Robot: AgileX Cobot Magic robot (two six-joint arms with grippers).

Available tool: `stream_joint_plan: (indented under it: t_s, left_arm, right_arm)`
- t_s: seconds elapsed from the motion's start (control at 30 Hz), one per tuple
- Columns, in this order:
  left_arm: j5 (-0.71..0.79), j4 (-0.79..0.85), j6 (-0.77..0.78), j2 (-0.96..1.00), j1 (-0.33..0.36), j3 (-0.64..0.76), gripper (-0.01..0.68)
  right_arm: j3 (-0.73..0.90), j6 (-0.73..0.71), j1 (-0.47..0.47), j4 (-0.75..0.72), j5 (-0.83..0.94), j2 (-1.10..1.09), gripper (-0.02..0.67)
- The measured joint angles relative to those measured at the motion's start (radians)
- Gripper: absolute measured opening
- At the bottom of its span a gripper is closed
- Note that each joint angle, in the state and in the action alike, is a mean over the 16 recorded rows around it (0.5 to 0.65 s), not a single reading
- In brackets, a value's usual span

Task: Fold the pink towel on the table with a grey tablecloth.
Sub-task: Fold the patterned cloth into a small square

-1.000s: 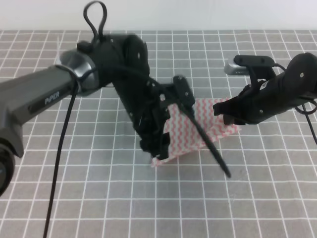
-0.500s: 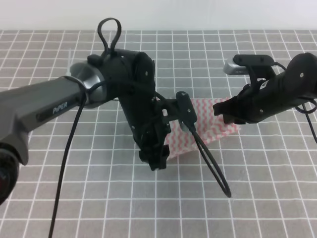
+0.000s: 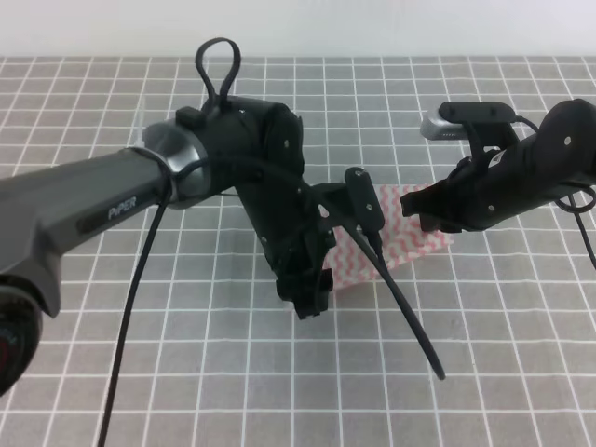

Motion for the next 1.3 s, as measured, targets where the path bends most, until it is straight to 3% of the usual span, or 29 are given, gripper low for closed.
stream_joint_plan:
  t_s: [0.33,0.87,1.3]
  left_arm:
    - [-0.037,0.049,-0.047,0.016,-0.019,0.001,0.29]
    - [-0.086,0.163,-0.144,0.042,-0.021,-0.005,0.019]
    - [-0.155,0.256,-0.17,0.045,-0.016,-0.06,0.0]
  right_arm:
    - [0.001,-0.001,-0.001,0.0,-0.001,-0.007,-0.016]
    - [0.0,0.0,-0.001,-0.017,0.001,-0.003,-0.015]
    - [0.0,0.0,-0.002,-0.045,0.0,0.014,-0.015]
